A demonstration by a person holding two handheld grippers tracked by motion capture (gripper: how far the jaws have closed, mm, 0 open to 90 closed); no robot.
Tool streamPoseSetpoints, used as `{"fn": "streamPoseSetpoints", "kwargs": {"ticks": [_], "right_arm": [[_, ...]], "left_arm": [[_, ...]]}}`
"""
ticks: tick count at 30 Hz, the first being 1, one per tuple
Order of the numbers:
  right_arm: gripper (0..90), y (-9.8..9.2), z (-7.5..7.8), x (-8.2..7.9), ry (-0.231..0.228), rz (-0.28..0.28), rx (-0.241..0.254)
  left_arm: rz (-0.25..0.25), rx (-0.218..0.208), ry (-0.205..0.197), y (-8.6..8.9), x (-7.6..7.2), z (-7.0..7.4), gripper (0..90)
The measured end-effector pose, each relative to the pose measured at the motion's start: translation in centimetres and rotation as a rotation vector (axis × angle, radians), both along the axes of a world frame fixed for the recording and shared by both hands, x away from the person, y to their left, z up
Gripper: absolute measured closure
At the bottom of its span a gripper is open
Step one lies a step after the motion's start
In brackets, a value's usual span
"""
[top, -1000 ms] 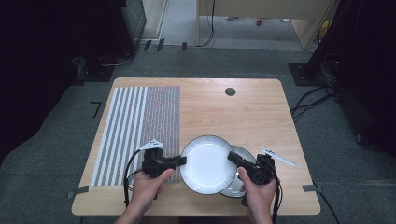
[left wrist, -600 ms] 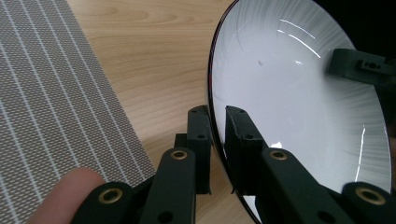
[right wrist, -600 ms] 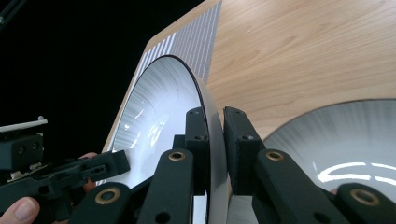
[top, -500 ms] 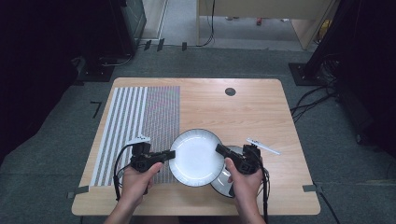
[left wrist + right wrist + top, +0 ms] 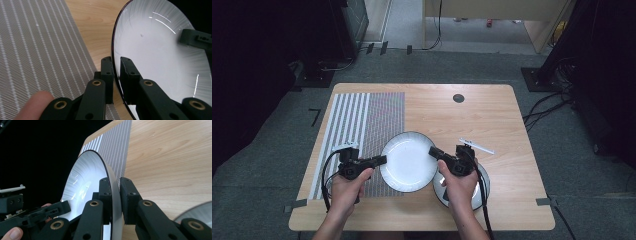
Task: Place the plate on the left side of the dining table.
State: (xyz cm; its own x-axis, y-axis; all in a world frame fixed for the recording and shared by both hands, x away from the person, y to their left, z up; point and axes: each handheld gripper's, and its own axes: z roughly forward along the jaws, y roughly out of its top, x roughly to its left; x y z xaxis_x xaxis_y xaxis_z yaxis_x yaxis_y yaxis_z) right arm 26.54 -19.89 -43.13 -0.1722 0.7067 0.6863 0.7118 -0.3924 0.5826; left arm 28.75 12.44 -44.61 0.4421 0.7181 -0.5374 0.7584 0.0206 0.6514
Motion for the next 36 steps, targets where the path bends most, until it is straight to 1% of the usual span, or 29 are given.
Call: {"fn": "streamPoseSetpoints", "kwargs": {"ticks": [4,8,11,13,15,16,23,26,30,32,36], "right_arm": [[80.8,1.2,0.1,0.8,-0.002,0.02,-0.001],[80.9,2.4,0.1,1.8,-0.002,0.04,0.007],[80.9,3.2,0.0,2.3,0.007,0.055,0.014],[80.9,3.7,-0.2,2.7,0.015,0.063,0.022],[81.0,4.2,-0.3,3.0,0.024,0.066,0.022],[81.0,4.5,-0.4,3.2,0.019,0.067,0.017],[81.4,6.2,-0.6,4.8,0.035,0.07,0.009],[81.5,7.2,-0.7,5.6,0.039,0.073,0.009],[81.8,8.9,-1.1,6.7,0.05,0.091,0.012],[81.7,9.5,-1.3,7.1,0.059,0.097,0.022],[81.9,11.0,-1.9,8.1,0.08,0.106,0.026]], "left_arm": [[0.025,0.009,-0.001,1.1,0.2,0.3,82.3],[0.05,0.009,0.001,2.4,0.5,0.6,82.5],[0.062,0.008,0.01,3.3,0.8,0.6,82.8],[0.066,0.018,0.013,3.8,1.0,0.7,82.9],[0.071,0.036,0.016,4.1,1.3,0.7,82.8],[0.074,0.042,0.019,4.3,1.4,0.7,82.8],[0.108,0.053,0.034,5.8,2.7,0.8,83.1],[0.131,0.05,0.044,6.9,3.2,0.8,83.4],[0.153,0.063,0.05,8.3,3.7,0.8,83.7],[0.161,0.072,0.054,9.0,3.9,0.8,83.7],[0.184,0.084,0.066,10.2,4.5,0.4,83.8]]}}
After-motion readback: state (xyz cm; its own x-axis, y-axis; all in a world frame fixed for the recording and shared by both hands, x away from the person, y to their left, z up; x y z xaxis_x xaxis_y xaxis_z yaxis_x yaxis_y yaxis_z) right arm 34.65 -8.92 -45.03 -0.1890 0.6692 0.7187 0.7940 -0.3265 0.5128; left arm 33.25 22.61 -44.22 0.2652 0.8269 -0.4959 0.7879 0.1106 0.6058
